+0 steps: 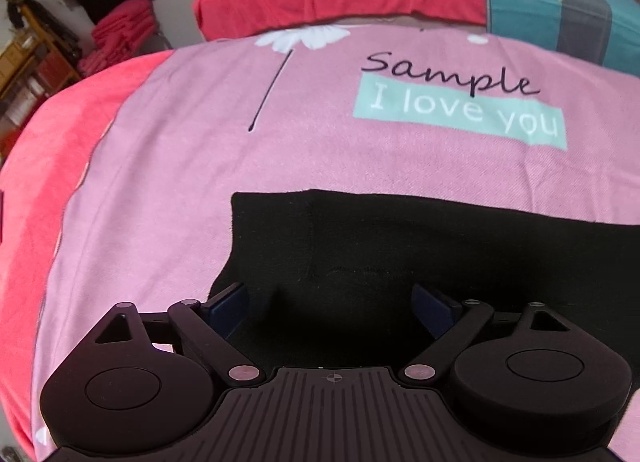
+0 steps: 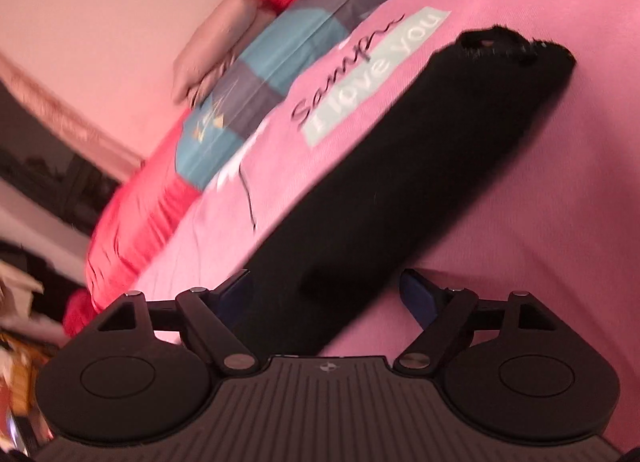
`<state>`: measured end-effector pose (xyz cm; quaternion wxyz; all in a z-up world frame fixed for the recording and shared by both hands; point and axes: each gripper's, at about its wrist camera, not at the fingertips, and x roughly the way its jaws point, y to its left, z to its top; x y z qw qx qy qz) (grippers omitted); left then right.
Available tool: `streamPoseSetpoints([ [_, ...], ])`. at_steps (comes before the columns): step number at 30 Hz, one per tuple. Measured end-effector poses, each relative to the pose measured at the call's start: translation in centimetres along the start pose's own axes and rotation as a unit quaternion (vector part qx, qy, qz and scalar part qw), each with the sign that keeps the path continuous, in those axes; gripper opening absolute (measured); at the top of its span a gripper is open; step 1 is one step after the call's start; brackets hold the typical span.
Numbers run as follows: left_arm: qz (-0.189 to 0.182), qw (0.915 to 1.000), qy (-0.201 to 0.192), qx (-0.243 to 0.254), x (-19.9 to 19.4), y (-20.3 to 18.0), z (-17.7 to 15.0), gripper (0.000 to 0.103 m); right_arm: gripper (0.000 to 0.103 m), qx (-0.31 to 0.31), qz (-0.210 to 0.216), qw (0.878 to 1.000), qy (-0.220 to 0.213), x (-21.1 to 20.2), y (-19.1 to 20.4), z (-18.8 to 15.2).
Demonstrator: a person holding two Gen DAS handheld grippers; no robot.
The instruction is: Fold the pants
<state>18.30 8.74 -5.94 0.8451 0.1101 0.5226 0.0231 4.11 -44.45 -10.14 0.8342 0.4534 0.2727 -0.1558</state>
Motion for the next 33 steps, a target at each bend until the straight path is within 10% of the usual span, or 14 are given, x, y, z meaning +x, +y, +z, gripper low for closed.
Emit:
streamPoseSetpoints([
  [7,-0.015,0.9995,-0.011,-0.025,-1.4,0.0,0.5,0.103,0.081,0.06,0.027,0.996,-0.063,1.4,-2.2,2.6],
  [11,-0.02,0.9992,-0.017,-0.029,-1.8,-0.3,0.6,0.103,0.084,-0.051,0.011,0.997,-0.056,2.4,-0.5,1.3],
  [13,-0.023,0.9991,-0.02,-0.028,-2.0,-0.4,0.6,0.103,0.077,-0.046,0.015,0.997,-0.063,2.4,-1.0,1.7],
  [17,-0.032,0.9989,-0.023,-0.026,-2.2,-0.4,0.6,0.103,0.024,0.022,-0.018,0.997,-0.067,2.9,-2.3,3.0],
  [22,-0.044,0.9981,-0.032,-0.029,-2.9,0.5,0.3,0.103,0.022,-0.118,-0.113,0.983,-0.088,1.7,3.4,1.9],
  [24,-0.048,0.9977,-0.036,-0.033,-3.2,1.1,0.2,0.103,0.022,-0.249,-0.162,0.945,-0.137,0.7,8.0,-0.8],
  [28,-0.047,0.9972,-0.047,-0.033,-3.8,2.2,-0.1,0.103,0.022,-0.521,-0.157,0.803,-0.242,-0.7,16.4,-12.1],
  [30,-0.047,0.9971,-0.051,-0.032,-3.9,2.4,-0.3,0.103,0.024,-0.613,-0.107,0.749,-0.227,0.0,18.3,-19.1],
  [33,-0.051,0.9972,-0.046,-0.028,-3.7,2.6,-0.4,0.103,0.027,-0.759,-0.084,0.636,-0.113,4.5,18.2,-28.5],
])
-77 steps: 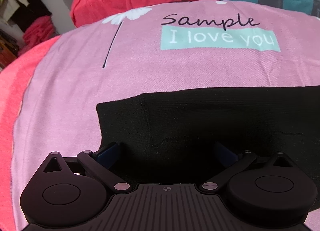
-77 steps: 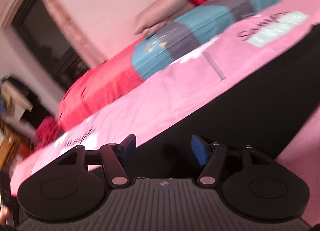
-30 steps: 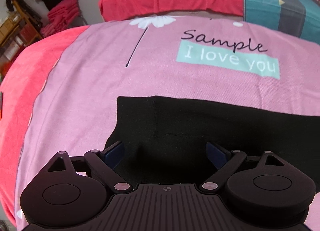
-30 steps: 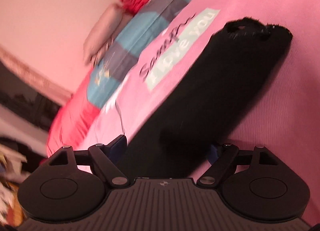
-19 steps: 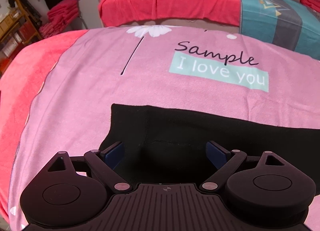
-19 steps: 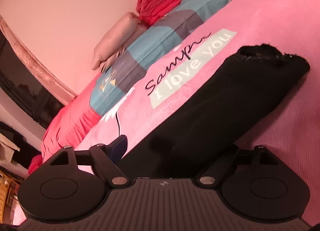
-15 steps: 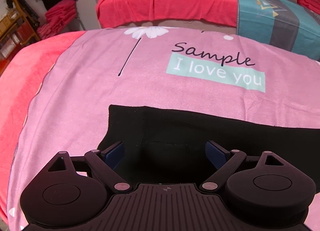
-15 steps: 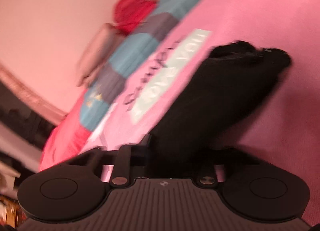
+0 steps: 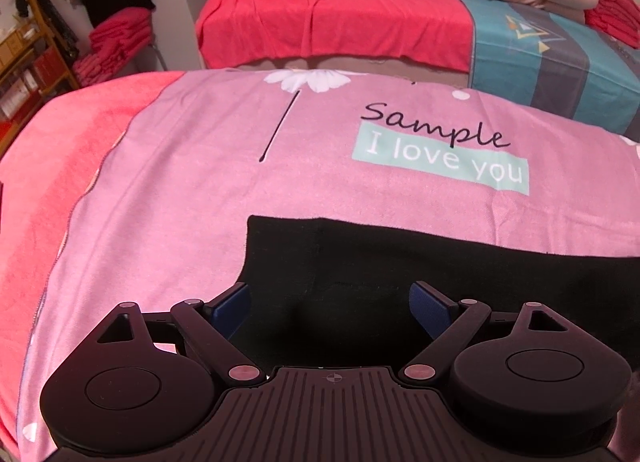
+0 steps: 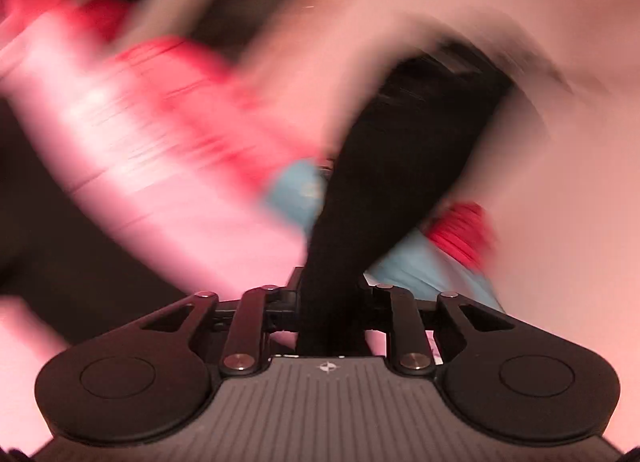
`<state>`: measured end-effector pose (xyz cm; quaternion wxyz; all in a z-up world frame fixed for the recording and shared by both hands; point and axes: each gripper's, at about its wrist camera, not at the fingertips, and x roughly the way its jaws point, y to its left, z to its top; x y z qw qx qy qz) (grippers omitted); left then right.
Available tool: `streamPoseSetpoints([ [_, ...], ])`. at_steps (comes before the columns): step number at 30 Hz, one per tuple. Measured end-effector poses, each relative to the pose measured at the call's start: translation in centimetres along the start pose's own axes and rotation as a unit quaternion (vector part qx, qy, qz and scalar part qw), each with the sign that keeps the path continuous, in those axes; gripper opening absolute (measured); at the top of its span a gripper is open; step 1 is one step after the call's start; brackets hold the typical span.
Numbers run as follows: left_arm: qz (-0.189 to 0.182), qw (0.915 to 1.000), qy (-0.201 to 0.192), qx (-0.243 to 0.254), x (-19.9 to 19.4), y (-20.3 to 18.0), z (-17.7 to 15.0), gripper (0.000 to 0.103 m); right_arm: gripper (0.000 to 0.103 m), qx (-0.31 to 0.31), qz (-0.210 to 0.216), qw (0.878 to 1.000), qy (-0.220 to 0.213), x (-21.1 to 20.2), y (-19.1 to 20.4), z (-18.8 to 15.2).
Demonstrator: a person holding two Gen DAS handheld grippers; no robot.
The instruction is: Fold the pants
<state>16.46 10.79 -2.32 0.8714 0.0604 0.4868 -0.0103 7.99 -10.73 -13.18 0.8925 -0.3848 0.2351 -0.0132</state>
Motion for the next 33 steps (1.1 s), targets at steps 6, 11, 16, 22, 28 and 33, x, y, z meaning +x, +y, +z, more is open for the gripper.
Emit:
streamPoseSetpoints([
  [6,-0.022,0.9994,-0.017,0.02,-0.7,-0.9,0.0,0.103,0.022,0.026,-0.003,1.0,0.002,0.2,-0.2,2.2],
  [11,-0.063,0.997,-0.031,0.031,-1.1,-4.5,0.7,0.103,0.022,-0.036,0.036,0.998,0.021,1.6,3.6,3.1],
  [16,-0.11,0.9903,-0.035,0.076,0.9,-12.0,0.0,0.103,0.033,-0.025,0.0,0.999,0.02,1.6,4.3,3.1],
  [22,-0.057,0.9883,-0.028,0.139,5.6,-16.6,-4.3,0.103,0.078,-0.013,-0.027,1.0,0.001,0.9,1.9,1.3],
  [28,-0.069,0.9903,-0.013,0.12,6.0,-15.3,-4.1,0.103,0.088,-0.009,-0.069,0.998,-0.004,-2.9,-1.8,-4.4],
  [33,-0.059,0.9907,-0.02,0.121,5.9,-15.7,-4.4,0.103,0.085,0.127,-0.102,0.985,0.054,-2.9,-7.0,-5.9],
])
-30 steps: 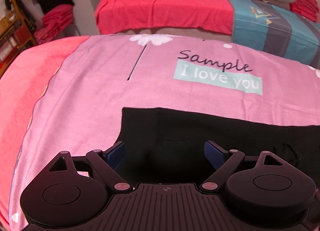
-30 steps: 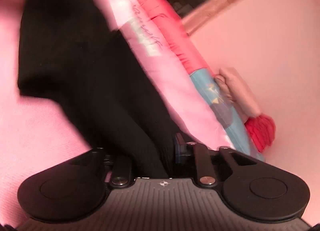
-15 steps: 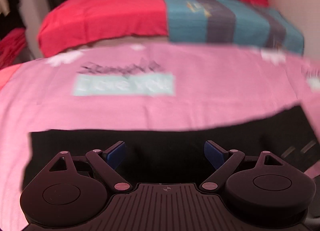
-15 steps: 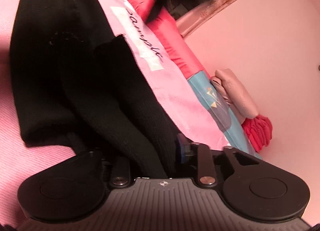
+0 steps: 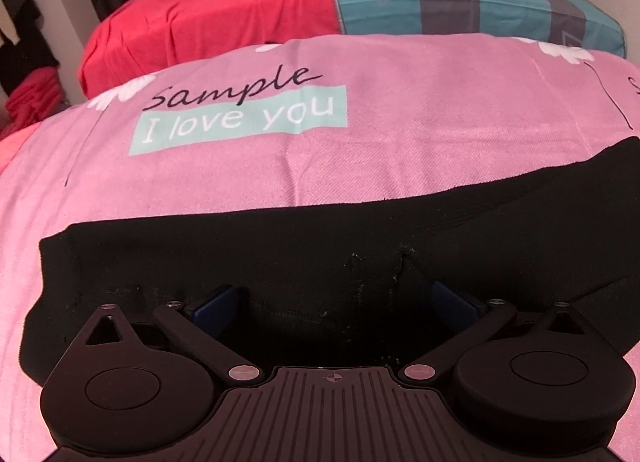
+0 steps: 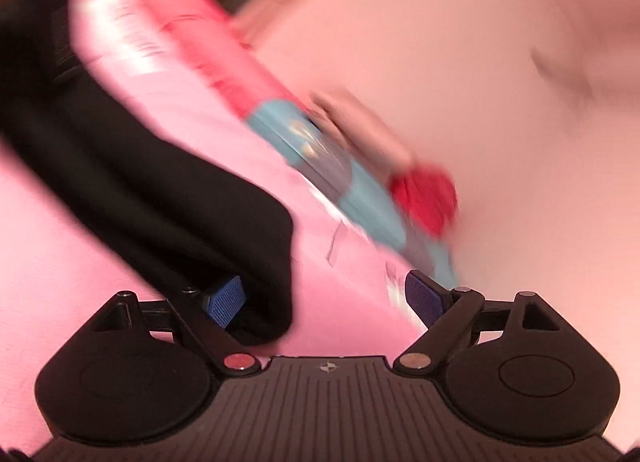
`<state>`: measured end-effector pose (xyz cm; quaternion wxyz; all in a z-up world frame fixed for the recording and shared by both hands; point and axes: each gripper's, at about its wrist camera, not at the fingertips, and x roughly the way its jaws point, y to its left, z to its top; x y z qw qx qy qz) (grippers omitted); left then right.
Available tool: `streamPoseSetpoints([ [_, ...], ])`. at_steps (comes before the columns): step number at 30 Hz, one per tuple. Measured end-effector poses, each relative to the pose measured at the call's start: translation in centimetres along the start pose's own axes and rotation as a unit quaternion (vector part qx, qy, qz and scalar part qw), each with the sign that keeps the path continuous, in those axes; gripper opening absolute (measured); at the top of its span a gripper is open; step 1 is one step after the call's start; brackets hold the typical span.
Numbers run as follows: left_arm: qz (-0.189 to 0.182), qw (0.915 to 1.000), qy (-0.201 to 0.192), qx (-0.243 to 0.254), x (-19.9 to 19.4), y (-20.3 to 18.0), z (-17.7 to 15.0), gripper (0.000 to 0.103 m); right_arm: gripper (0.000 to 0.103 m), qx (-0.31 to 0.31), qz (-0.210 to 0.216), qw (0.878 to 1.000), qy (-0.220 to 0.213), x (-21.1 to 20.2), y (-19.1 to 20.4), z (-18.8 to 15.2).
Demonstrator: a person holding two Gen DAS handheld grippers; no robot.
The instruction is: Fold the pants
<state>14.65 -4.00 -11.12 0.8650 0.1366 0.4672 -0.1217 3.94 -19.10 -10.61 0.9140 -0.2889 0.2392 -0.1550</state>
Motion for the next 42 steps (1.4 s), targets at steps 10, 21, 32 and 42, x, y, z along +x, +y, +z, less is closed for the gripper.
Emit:
streamPoseSetpoints([
  [10,0.005,0.9997,-0.002,0.024,-0.2,-0.2,0.4,0.103,0.072,0.117,0.176,0.973,0.098,2.2,-5.6,1.0],
  [21,-0.02,0.9997,-0.007,0.014,-3.1,2.4,1.5,0.103,0.074,0.103,0.223,0.964,0.102,2.6,-1.8,5.1],
  [32,0.025,0.9982,0.016,-0.051,-4.9,9.7,1.5,0.103,0.089,-0.06,0.172,0.981,0.063,1.3,3.8,7.5],
  [42,0.1,0.9762,0.045,-0.187,-5.9,21.6,-3.3,0.103,0.09,-0.067,0.258,0.963,-0.044,-5.5,12.7,15.1],
])
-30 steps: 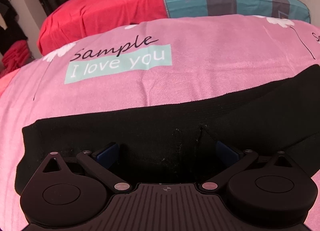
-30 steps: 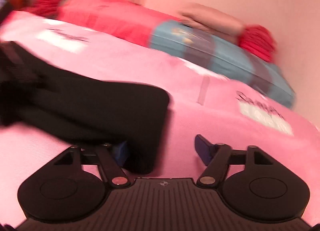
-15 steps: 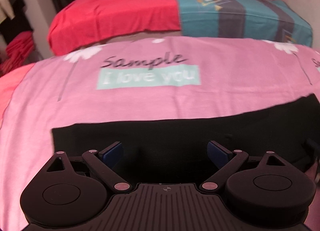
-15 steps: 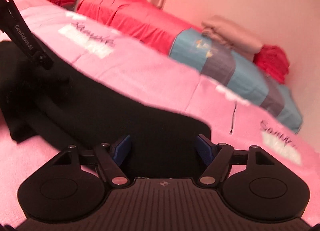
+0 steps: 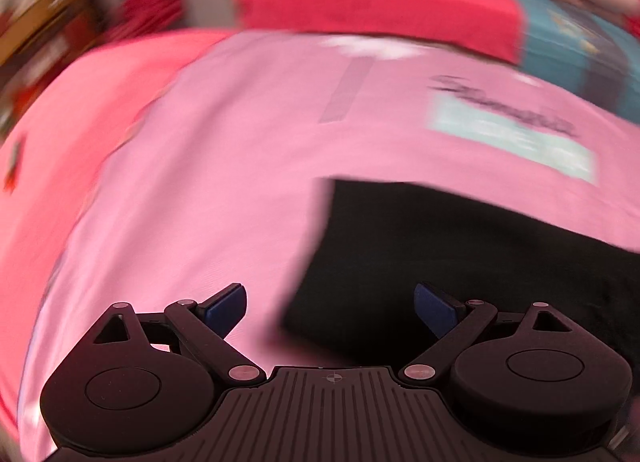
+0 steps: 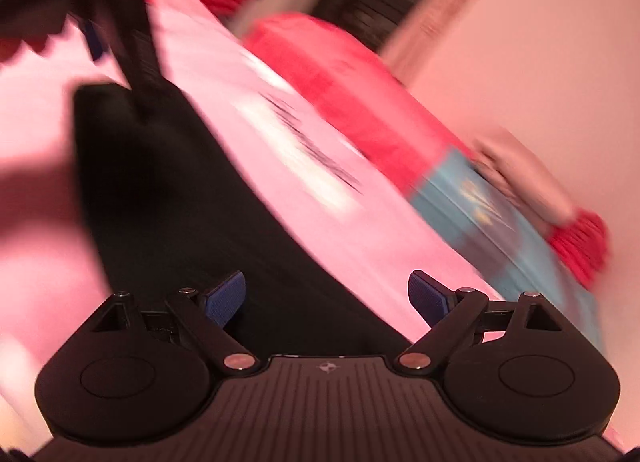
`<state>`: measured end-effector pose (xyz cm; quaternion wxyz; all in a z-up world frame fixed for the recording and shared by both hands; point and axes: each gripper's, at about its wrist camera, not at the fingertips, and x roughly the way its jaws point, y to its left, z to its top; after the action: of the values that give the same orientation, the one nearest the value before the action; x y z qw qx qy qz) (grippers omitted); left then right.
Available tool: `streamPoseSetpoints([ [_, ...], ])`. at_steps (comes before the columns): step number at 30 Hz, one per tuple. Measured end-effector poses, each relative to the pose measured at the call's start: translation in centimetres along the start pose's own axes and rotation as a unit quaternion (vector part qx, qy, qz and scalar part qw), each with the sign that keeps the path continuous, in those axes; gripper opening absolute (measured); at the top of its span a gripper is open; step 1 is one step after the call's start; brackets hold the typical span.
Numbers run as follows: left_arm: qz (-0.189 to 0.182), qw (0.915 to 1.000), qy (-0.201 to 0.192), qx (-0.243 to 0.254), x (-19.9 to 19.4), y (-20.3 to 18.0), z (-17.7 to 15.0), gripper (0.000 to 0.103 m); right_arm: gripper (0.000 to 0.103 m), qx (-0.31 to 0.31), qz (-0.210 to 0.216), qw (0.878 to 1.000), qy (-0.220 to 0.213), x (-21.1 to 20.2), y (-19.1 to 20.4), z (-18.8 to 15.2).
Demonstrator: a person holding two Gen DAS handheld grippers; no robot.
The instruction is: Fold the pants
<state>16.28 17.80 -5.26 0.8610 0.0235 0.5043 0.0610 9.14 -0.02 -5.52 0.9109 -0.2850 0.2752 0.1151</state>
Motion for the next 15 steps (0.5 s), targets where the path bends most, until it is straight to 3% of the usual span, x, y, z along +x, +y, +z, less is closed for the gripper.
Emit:
streamPoseSetpoints([
  [4,0.056,0.9957,0.009,-0.074,0.1,7.8,-2.3,0.103,0.09,-0.043,0.063,0.997,-0.032,0.9,7.2,4.0],
  [8,0.09,0.9878,0.025,-0.124,-0.2,13.1,-4.8,0.103,0.09,-0.112,0.053,0.992,-0.026,4.4,13.2,6.8],
  [11,0.092,0.9844,0.027,-0.148,-0.7,15.0,-6.4,0.103,0.089,-0.116,0.032,0.992,-0.035,7.0,14.7,8.2],
  [13,0.082,0.9841,0.024,-0.156,-1.0,15.2,-7.3,0.103,0.079,-0.095,0.055,0.994,-0.018,8.7,14.1,9.6],
  [15,0.064,0.9865,0.02,-0.149,-1.2,14.3,-7.7,0.103,0.033,-0.01,0.128,0.991,0.027,9.8,11.8,10.9],
])
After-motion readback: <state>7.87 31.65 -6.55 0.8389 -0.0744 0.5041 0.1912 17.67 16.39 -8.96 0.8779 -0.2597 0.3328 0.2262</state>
